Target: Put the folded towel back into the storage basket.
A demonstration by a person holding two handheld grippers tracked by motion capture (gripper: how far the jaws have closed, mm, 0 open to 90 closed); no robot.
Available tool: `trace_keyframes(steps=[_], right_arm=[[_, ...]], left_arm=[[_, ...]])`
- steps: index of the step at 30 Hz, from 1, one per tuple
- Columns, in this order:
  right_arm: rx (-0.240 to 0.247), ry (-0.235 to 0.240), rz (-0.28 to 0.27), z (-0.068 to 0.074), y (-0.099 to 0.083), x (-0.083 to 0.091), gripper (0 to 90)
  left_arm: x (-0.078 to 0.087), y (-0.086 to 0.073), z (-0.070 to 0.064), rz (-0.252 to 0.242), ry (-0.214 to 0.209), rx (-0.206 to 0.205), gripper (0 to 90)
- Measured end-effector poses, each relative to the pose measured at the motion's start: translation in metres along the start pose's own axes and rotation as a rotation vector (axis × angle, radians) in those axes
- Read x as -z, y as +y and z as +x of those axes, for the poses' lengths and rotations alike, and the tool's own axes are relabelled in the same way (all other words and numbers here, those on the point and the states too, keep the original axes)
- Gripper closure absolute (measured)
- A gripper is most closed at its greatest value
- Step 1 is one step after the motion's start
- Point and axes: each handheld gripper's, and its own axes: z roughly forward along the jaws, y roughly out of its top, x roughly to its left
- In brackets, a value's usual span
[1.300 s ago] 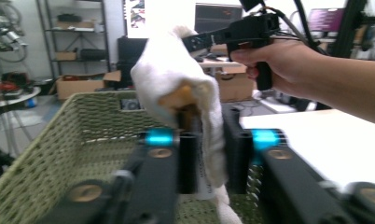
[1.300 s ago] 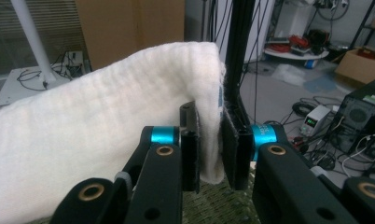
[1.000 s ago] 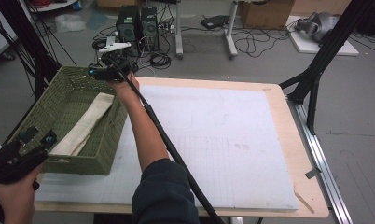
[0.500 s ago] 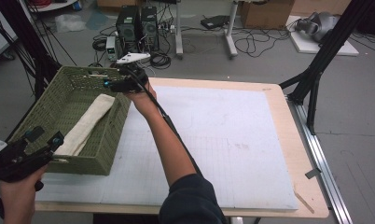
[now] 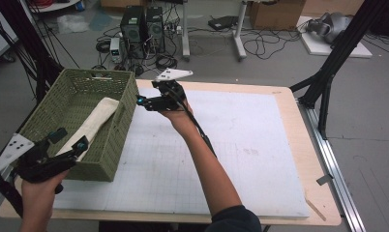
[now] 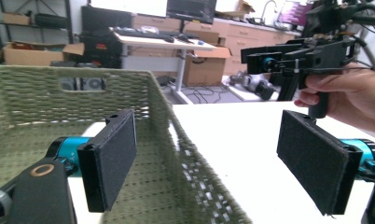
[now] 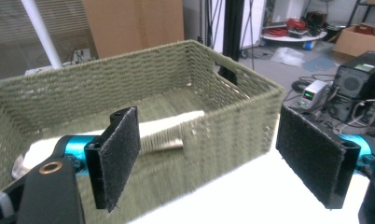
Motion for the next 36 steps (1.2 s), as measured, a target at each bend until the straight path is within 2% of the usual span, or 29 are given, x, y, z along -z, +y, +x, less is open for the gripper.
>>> trace_keyframes(steps=[8, 18, 22, 28, 36], right_arm=[[0.033, -0.036, 0.011, 0.0, -0.014, 0.041, 18.0], [0.018, -0.074, 0.019, -0.007, -0.039, 0.089, 18.0], [0.019, -0.105, 0.027, -0.011, -0.048, 0.108, 17.9], [0.019, -0.176, 0.03, -0.017, -0.062, 0.141, 16.8], [-0.023, -0.253, 0.02, -0.025, -0.088, 0.189, 16.5]], left_arm=[[-0.021, 0.0, -0.018, 0.018, -0.096, -0.012, 19.9], [-0.052, 0.0, -0.046, 0.053, -0.208, -0.05, 20.0], [-0.063, -0.001, -0.054, 0.061, -0.247, -0.056, 20.3], [-0.076, -0.004, -0.065, 0.082, -0.287, -0.073, 20.4], [-0.091, -0.012, -0.078, 0.108, -0.347, -0.097, 20.3]])
